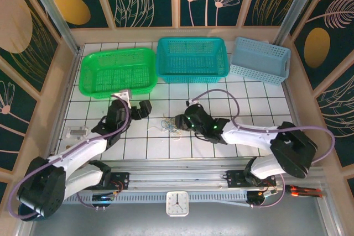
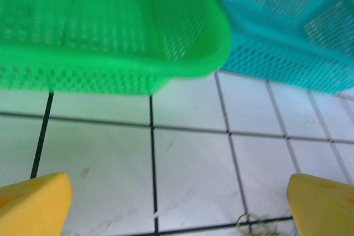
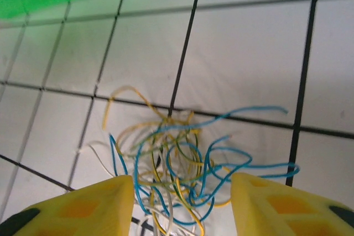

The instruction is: Untangle the cables

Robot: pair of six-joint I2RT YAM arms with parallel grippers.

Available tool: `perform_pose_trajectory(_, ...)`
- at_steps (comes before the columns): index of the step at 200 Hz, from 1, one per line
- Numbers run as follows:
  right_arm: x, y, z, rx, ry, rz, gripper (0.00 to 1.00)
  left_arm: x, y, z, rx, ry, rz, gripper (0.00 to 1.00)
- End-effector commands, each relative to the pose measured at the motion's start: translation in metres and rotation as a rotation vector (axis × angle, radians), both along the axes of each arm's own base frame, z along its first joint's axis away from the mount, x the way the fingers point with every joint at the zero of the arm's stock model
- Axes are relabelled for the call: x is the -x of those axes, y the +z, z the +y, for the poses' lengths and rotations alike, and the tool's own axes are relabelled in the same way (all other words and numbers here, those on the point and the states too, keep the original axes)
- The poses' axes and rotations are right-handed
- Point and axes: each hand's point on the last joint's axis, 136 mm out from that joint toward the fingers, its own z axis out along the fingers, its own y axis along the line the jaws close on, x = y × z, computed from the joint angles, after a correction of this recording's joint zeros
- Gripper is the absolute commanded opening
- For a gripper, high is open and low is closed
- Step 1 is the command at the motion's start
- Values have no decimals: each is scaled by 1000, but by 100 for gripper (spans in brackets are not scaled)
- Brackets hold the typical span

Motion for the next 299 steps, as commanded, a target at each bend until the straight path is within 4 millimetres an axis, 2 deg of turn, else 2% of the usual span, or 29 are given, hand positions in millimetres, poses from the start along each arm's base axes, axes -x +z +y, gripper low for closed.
perform_pose_trajectory(1, 1, -4, 11, 22, -15, 8, 41, -2, -4, 1, -39, 16, 21, 99)
perform_pose_trajectory(36, 9, -22, 12, 46, -18, 49, 35, -5, 5, -3, 20, 16, -24, 99)
perform_pose_trajectory(58, 12, -24, 14, 26, -12, 62, 33, -6, 9, -7, 35, 2, -31, 99)
perform_pose_trajectory(87, 11, -22, 22, -5, -2, 61, 28, -6, 7, -10, 48, -7, -26, 99)
perform_pose_trajectory(121, 2, -18, 38, -26, 11, 49, 18, -5, 7, -14, 69, -22, -22, 99)
perform_pose_trajectory(164, -15, -5, 56, -95, 15, 19, 14, -3, 13, -24, 91, -83, -38, 99)
perform_pose_trajectory(189, -16, 5, 51, -112, 7, 2, 21, -1, 14, -31, 113, -115, -28, 99)
perform_pose_trajectory(238, -19, 26, 19, -116, -58, -45, 41, 7, 2, -41, 167, -150, 50, 95)
perform_pose_trajectory(272, -20, 27, 2, -93, -76, -49, 60, 11, -5, -46, 172, -157, 87, 92)
perform_pose_trajectory(299, -22, 22, -8, -74, -86, -40, 67, 8, -12, -52, 109, -191, 123, 82)
